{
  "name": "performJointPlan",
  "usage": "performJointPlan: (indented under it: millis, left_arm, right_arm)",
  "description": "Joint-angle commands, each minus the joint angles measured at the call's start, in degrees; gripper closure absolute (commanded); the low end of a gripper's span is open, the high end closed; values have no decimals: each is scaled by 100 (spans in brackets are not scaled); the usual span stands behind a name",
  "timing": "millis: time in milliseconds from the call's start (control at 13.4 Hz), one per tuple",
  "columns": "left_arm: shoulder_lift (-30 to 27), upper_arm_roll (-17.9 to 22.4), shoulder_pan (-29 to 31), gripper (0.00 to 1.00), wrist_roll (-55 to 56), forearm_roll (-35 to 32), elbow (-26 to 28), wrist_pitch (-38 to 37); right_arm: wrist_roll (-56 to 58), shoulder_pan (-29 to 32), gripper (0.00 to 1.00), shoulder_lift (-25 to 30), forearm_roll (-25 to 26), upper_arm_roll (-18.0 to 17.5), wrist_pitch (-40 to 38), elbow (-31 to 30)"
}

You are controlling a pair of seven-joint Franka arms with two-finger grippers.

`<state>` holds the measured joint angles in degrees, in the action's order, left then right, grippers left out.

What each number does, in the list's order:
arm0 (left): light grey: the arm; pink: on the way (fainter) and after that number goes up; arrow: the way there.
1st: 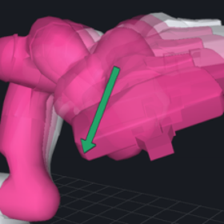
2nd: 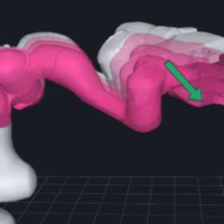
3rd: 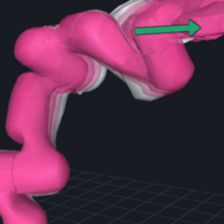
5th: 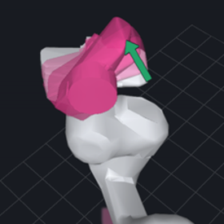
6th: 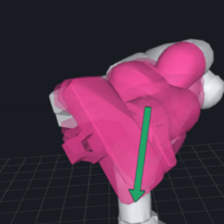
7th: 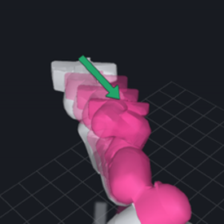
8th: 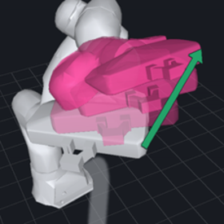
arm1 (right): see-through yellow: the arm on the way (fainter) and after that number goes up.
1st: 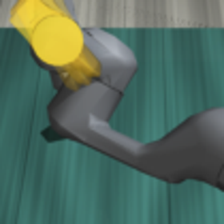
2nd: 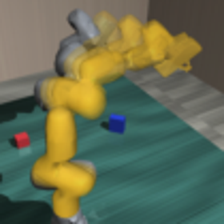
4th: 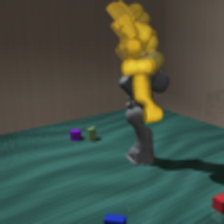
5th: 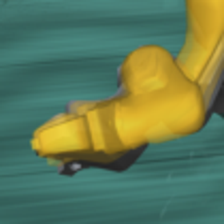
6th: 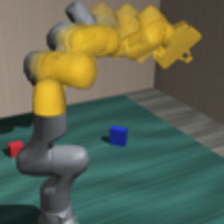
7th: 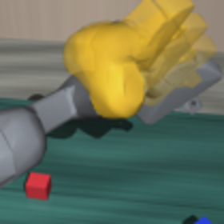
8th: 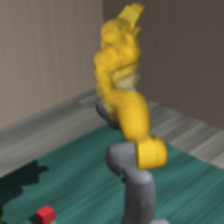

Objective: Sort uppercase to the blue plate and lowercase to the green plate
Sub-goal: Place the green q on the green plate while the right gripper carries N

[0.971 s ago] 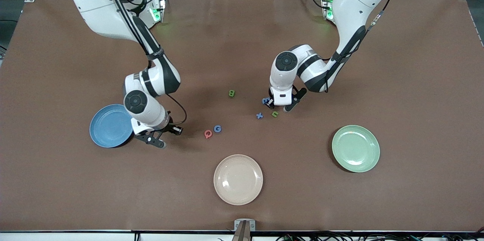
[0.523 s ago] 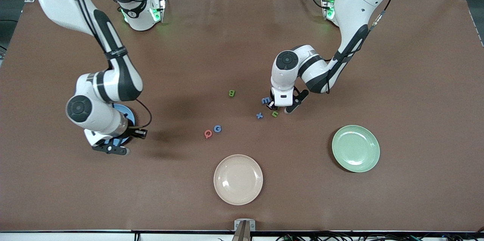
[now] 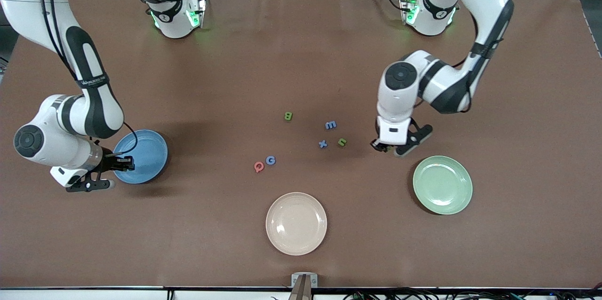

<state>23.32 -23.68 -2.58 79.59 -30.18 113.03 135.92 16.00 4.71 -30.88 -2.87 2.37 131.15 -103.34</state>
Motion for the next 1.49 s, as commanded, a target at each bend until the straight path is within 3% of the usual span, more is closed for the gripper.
performJointPlan:
  millis: [0,75,149,224,299,523,672,822,1121,1420]
  left_arm:
    - [14,-58,617,100,-1056,-6,10,4]
    - [136,-49,740,100,-1356,-5,-61,4]
    - [242,-49,976,100,-1672,-5,-183,4]
    - [373,-49,1135,100,-1971,-5,-289,4]
    - [514,-49,1285,100,-2261,3,-412,4]
    - [980,-40,1672,90,-2729,3,-807,4]
    - [1121,-14,1796,71,-3000,-49,-949,4]
    - [1069,-14,1962,0,-3282,-58,-915,4]
    - [920,-346,1980,0,-3204,30,-844,-74]
    - [867,-760,1972,0,-3187,30,-686,-251]
  right_arm:
    - [465,144,67,-129,41,-105,280,-81]
    - [466,109,39,-129,50,-97,280,-81]
    - [466,91,19,-129,50,-105,271,-81]
    - [457,74,4,-120,50,-105,271,-72]
    - [422,39,0,-86,41,-123,236,-72]
    - [-189,-399,0,151,-20,-149,210,-63]
    - [-1662,-1083,0,310,-20,-149,44,-63]
    - [-3200,-1777,0,450,-29,-149,-10,-80]
    - [-5822,-3280,0,495,-29,-149,33,-72]
    - [-6608,-4353,0,434,-20,-141,611,-325]
